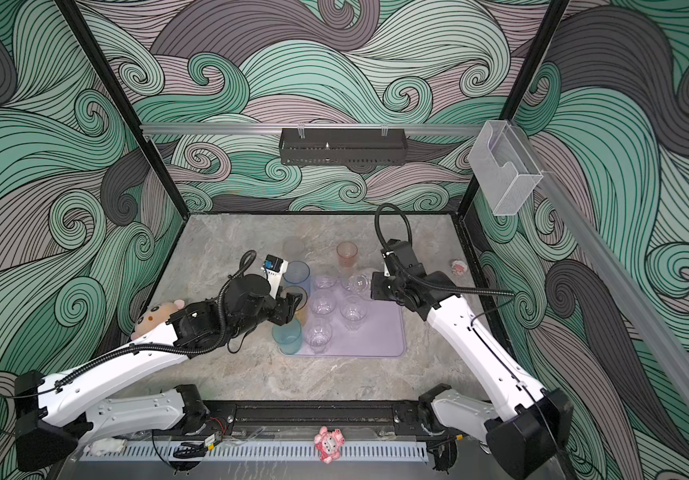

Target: Place the glasses into the tray

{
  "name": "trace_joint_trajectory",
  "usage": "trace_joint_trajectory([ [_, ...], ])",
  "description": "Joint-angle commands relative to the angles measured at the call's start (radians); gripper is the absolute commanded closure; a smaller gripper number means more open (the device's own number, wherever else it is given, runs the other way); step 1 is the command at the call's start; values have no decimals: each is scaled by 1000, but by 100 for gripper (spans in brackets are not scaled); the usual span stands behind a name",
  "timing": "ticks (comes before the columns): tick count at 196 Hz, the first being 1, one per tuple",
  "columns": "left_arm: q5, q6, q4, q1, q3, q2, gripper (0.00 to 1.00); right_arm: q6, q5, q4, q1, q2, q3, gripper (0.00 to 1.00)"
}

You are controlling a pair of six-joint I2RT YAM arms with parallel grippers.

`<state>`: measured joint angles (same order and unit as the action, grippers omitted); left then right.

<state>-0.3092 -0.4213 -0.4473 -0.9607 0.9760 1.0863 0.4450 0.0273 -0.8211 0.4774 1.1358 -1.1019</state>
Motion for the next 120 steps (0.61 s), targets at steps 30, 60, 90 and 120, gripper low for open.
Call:
trace_joint_trajectory([
  [30,-87,-26,-51,-117,23,30,36,13,8,-126,35,-138,78,95],
  [60,-113,-42,-56,-171,1,37,36,33,9,-170,72,-182,125,95],
  [90,-119,-54,-50,-200,-17,54,36,34,24,-210,102,-201,149,95],
  [120,-128,-40,-47,-205,-11,63,36,31,27,-248,119,-211,159,96],
])
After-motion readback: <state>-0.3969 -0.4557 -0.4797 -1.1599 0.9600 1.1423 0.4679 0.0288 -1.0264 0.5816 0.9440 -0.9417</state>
